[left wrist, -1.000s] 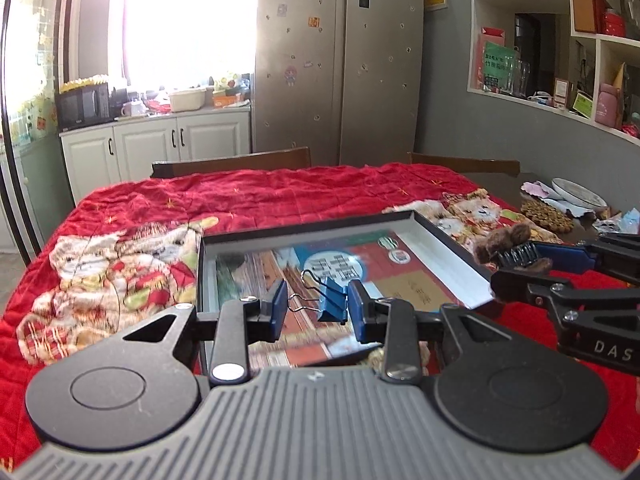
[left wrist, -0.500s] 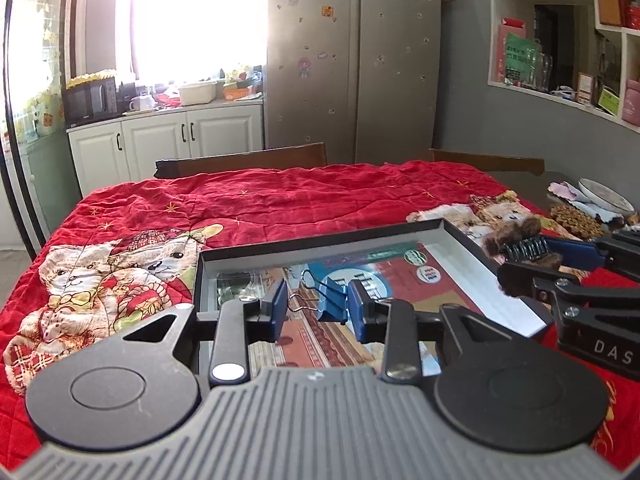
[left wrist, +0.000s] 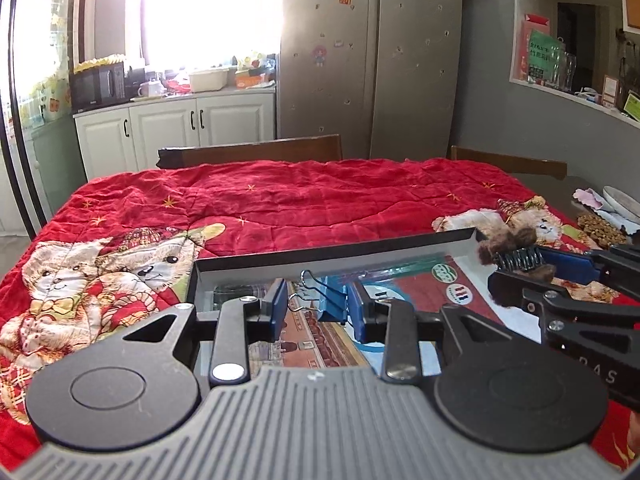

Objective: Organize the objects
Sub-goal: 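Carry the binder clip with the left tool while the right tool carries the fuzzy clip over the black box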

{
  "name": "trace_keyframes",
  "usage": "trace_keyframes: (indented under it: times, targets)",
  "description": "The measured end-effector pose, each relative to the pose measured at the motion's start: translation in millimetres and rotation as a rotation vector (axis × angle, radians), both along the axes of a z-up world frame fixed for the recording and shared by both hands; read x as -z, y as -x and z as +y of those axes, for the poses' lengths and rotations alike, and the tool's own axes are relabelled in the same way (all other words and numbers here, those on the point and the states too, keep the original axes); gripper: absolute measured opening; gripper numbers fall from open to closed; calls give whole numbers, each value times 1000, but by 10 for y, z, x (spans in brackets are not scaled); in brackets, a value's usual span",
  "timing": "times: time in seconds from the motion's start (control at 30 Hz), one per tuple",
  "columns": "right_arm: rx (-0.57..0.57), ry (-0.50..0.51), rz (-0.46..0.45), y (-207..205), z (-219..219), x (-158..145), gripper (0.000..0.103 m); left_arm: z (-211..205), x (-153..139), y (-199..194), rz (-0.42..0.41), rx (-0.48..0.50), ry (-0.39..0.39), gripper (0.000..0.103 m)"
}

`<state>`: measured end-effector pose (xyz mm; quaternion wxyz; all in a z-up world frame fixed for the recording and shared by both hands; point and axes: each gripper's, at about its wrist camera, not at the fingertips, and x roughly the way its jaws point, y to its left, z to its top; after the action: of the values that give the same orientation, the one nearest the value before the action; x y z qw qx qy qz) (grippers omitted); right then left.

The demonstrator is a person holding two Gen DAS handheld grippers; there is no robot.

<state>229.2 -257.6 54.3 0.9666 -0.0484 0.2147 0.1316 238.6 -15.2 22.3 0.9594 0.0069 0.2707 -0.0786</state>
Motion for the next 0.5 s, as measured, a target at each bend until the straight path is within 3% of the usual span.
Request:
trace_keyframes:
  times: [0.5]
  targets:
    - [-45, 24, 73, -677, 150, 233, 38, 14, 247, -475, 46, -26, 18, 37]
